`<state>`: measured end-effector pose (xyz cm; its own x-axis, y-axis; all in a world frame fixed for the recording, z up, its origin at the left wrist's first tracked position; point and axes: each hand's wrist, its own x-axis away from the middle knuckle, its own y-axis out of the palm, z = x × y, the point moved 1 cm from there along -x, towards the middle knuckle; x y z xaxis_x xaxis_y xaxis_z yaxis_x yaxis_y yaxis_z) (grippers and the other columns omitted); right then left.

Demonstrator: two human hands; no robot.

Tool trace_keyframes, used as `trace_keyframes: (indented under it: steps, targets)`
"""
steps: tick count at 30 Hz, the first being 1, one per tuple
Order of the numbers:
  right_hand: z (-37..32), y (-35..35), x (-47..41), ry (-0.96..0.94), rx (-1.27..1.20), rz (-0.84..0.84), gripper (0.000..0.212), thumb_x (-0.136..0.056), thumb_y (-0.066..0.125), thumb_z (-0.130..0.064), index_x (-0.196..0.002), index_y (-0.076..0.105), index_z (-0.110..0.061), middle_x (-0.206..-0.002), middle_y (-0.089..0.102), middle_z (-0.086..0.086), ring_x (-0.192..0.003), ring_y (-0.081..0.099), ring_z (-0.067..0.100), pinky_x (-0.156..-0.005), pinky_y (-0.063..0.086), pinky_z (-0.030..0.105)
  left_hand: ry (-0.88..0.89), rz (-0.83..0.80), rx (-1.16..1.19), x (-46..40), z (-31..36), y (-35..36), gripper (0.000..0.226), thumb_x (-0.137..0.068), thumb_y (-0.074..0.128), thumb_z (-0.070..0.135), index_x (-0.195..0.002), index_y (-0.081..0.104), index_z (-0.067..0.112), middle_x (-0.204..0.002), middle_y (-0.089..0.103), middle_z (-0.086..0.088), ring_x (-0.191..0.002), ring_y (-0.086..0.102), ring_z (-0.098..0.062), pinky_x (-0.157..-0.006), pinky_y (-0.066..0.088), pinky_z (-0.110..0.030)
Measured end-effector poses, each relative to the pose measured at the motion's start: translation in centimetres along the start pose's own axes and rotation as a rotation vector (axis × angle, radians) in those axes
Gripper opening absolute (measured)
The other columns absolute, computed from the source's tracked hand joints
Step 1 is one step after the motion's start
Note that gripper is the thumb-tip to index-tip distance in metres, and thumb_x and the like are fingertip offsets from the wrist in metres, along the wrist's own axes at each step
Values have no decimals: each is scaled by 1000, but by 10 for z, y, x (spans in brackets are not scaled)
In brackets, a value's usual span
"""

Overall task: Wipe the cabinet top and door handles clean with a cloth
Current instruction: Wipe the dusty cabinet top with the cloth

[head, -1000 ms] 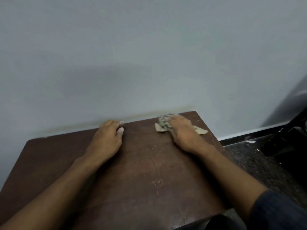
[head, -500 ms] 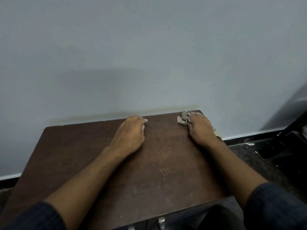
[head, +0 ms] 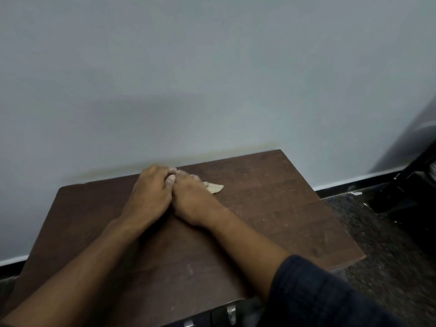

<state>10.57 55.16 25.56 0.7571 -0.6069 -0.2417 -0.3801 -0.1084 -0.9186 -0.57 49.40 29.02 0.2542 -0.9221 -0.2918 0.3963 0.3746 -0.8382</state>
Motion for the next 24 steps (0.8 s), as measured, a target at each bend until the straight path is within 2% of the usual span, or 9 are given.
trace_keyframes:
  steps: [2,5,8,11,14,16,19,22,24]
  targets:
    - [47,-19,13,71,25,45,41,-98,51,-29,-135,57,-15,-138,58,11,-129,49,31,-107,40,51,67,-35,-17,2,16,12,28,-98,52,21,-122,63,13,-118,63,-8,-114,54,-28,-101,41,-39]
    - [137,-59,47,331,71,80,41,-101,50,-32,-141,53,-19,-149,50,5,-141,39,26,-116,31,50,151,-112,25,6,49,29,34,-101,48,30,-129,60,17,-127,60,-1,-122,50,-20,-103,36,-32]
    - [177,-90,84,506,79,117,46,-104,48,-31,-147,46,-15,-155,42,11,-146,31,29,-121,23,46,226,-164,51,9,78,42,33,-101,47,31,-129,60,19,-128,58,4,-121,49,-15,-103,37,-31]
    - [151,-91,122,421,57,65,46,-105,46,-29,-148,44,-14,-156,39,10,-147,27,28,-121,17,42,245,-179,74,8,100,53,34,-101,46,32,-130,58,19,-128,58,5,-120,49,-15,-103,39,-32]
    - [149,-89,159,255,91,22,49,-101,41,-38,-144,48,-14,-150,48,8,-144,36,27,-120,28,46,265,-197,94,8,119,64,35,-101,45,32,-132,57,19,-129,58,5,-121,49,-14,-103,39,-32]
    - [170,-95,155,344,104,61,53,-99,38,-42,-143,49,-14,-148,50,9,-141,40,29,-118,32,49,293,-210,91,11,125,68,35,-101,46,32,-131,58,19,-128,58,5,-121,50,-14,-103,40,-32]
    - [172,-95,147,510,79,112,48,-100,48,-32,-145,46,-15,-151,46,9,-144,35,29,-117,30,50,320,-219,95,15,137,74,34,-101,46,30,-130,58,19,-127,59,5,-119,50,-15,-101,39,-30]
    - [131,-91,179,320,29,31,44,-100,44,-32,-141,49,-16,-147,48,7,-141,37,29,-117,27,49,307,-188,129,15,142,79,32,-101,47,27,-128,60,17,-126,60,4,-118,52,-16,-98,35,-24]
    - [117,-94,216,181,36,-24,48,-101,38,-37,-144,46,-18,-151,46,3,-144,34,24,-119,24,41,329,-191,132,14,145,83,32,-101,47,26,-128,60,18,-126,61,5,-118,52,-15,-99,34,-22]
